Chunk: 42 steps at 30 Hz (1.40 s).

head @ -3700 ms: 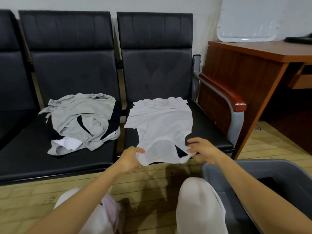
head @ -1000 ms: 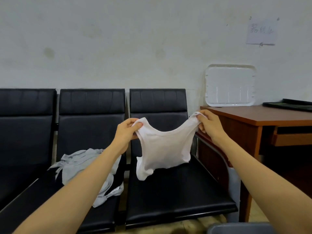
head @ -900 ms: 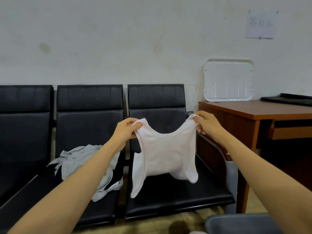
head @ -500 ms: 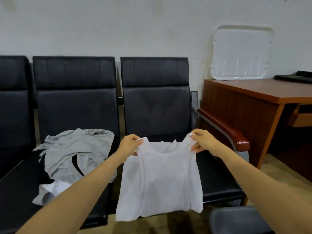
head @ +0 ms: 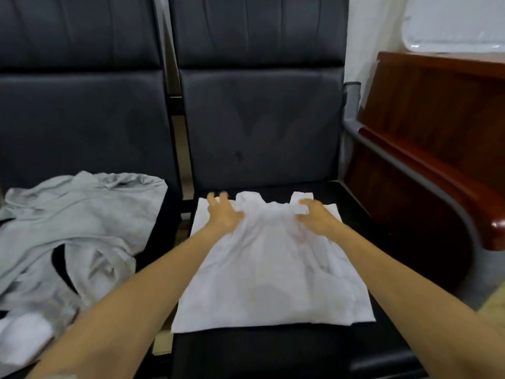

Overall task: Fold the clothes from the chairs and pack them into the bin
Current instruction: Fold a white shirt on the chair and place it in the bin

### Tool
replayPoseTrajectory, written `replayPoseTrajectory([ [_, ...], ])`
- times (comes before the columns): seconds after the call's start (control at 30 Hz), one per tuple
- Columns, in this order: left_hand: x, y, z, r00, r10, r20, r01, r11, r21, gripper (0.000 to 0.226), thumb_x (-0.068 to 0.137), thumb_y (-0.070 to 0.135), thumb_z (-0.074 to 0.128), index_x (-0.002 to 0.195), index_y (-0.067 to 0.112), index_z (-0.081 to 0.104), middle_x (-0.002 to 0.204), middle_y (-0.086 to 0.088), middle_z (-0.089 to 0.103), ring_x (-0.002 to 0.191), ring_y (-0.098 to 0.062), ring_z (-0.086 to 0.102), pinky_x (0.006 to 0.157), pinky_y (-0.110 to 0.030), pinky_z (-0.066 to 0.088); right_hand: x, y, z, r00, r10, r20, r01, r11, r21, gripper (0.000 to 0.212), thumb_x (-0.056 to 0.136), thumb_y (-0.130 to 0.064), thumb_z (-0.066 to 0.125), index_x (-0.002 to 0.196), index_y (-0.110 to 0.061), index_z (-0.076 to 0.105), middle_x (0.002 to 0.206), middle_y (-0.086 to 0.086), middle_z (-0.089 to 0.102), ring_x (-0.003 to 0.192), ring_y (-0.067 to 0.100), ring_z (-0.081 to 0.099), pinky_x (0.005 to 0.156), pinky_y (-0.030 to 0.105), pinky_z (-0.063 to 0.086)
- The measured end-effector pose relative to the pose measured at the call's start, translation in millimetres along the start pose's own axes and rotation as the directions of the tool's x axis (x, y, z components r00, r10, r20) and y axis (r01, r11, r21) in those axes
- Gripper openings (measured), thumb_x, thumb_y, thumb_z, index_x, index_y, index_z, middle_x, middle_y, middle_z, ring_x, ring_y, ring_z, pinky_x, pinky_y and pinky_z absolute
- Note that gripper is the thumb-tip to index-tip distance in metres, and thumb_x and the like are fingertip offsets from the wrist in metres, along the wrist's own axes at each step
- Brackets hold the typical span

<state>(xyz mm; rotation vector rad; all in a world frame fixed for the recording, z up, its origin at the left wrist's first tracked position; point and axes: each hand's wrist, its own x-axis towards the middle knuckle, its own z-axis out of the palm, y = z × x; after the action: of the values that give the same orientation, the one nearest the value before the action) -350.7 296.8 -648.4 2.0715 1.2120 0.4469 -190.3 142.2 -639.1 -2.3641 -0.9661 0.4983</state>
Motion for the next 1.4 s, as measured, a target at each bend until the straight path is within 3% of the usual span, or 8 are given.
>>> replayPoseTrajectory([
  [0.13, -45.9, -41.7, 4.6, 0.995, 0.061, 0.082, -0.073, 0.985, 0.159, 0.052, 0.089, 0.029, 0.063, 0.136, 0.013, 0.046, 0.143, -0.009, 0.034, 0.133, -0.027, 0.03, 0.105, -0.031, 0.029, -29.8, 23.1, 16.2, 1.0, -0.007, -0.004, 0.007, 0.999, -0.033, 0.034, 0.098, -0.018, 0.052, 0.131, -0.014, 0.054, 0.137, 0.01, 0.047, 0.12, 0.026, 0.05, 0.101, 0.03, 0.041],
  [0.27, -95.3, -68.2, -19.1, 0.997, 0.05, 0.06, -0.063, 0.968, 0.243, 0.058, 0.086, 0.029, 0.067, 0.137, 0.014, 0.043, 0.143, -0.01, 0.035, 0.133, -0.029, 0.032, 0.106, -0.034, 0.03, -75.3, 37.1, 13.9, 0.998, 0.013, -0.061, -0.012, 1.0, 0.022, 0.028, 0.097, -0.018, 0.052, 0.125, -0.016, 0.056, 0.13, 0.003, 0.043, 0.093, 0.021, 0.06, 0.072, 0.021, 0.05],
  [0.43, -142.3, -88.1, -42.1, 0.992, -0.104, 0.074, 0.07, 0.927, 0.367, 0.071, 0.084, 0.03, 0.068, 0.14, 0.009, 0.03, 0.141, -0.016, 0.031, 0.129, -0.036, 0.031, 0.101, -0.039, 0.035, -134.3, 68.6, 8.0, 0.974, 0.053, -0.222, -0.049, 0.998, 0.026, 0.026, 0.095, -0.02, 0.054, 0.12, -0.011, 0.056, 0.124, 0.012, 0.05, 0.109, 0.027, 0.053, 0.089, 0.031, 0.043],
  [0.63, -168.7, -88.0, -43.3, 0.978, -0.198, 0.07, 0.189, 0.974, 0.123, 0.057, 0.083, 0.016, 0.07, 0.125, -0.002, 0.038, 0.127, -0.02, 0.05, 0.115, -0.036, 0.051, 0.092, -0.04, 0.045, -176.5, 82.9, 7.7, 0.967, 0.117, -0.228, -0.1, 0.991, 0.088, 0.016, 0.096, -0.014, 0.052, 0.107, -0.004, 0.057, 0.112, 0.017, 0.053, 0.088, 0.024, 0.049, 0.077, 0.029, 0.038],
  [0.83, -185.4, -96.7, -26.4, 0.98, -0.197, -0.031, 0.195, 0.979, -0.061, 0.04, 0.086, 0.024, 0.068, 0.118, 0.002, 0.055, 0.119, -0.016, 0.06, 0.109, -0.034, 0.056, 0.092, -0.04, 0.046, -187.2, 79.0, 18.4, 0.967, 0.207, -0.148, -0.167, 0.955, 0.244, 0.041, 0.094, -0.022, 0.059, 0.128, -0.005, 0.044, 0.105, 0.008, 0.055, 0.09, 0.02, 0.05, 0.078, 0.028, 0.039],
  [0.97, -181.9, -86.6, -26.5, 0.986, -0.138, -0.092, 0.128, 0.986, -0.102, 0.035, 0.093, 0.027, 0.059, 0.117, 0.002, 0.054, 0.117, -0.017, 0.06, 0.106, -0.035, 0.057, 0.091, -0.041, 0.046, -181.3, 78.8, 21.4, 0.972, 0.191, -0.136, -0.17, 0.973, 0.154, 0.033, 0.09, -0.027, 0.065, 0.114, -0.007, 0.055, 0.11, 0.011, 0.057, 0.094, 0.022, 0.052, 0.078, 0.028, 0.041],
  [1.2, -179.6, -83.8, -32.7, 0.985, 0.141, -0.095, -0.154, 0.976, -0.157, 0.048, 0.098, 0.003, 0.044, 0.143, 0.018, 0.037, 0.105, -0.01, 0.054, 0.086, -0.021, 0.051, 0.079, -0.027, 0.04, -175.3, 54.8, 3.8, 0.914, -0.128, -0.385, 0.188, 0.974, 0.124, 0.005, 0.096, -0.021, 0.055, 0.099, -0.018, 0.053, 0.111, -0.003, 0.047, 0.107, 0.012, 0.044, 0.088, 0.023, 0.034],
  [1.4, -173.6, -87.4, -31.3, 0.983, 0.169, -0.064, -0.173, 0.983, -0.054, 0.037, 0.098, -0.002, 0.04, 0.129, 0.008, 0.057, 0.137, -0.015, 0.047, 0.127, -0.029, 0.046, 0.102, -0.028, 0.036, -156.1, 22.0, -25.9, 0.953, -0.144, -0.267, 0.196, 0.963, 0.183, 0.007, 0.101, -0.024, 0.045, 0.097, -0.018, 0.048, 0.086, 0.004, 0.065, 0.069, 0.013, 0.056, 0.06, 0.018, 0.04],
])
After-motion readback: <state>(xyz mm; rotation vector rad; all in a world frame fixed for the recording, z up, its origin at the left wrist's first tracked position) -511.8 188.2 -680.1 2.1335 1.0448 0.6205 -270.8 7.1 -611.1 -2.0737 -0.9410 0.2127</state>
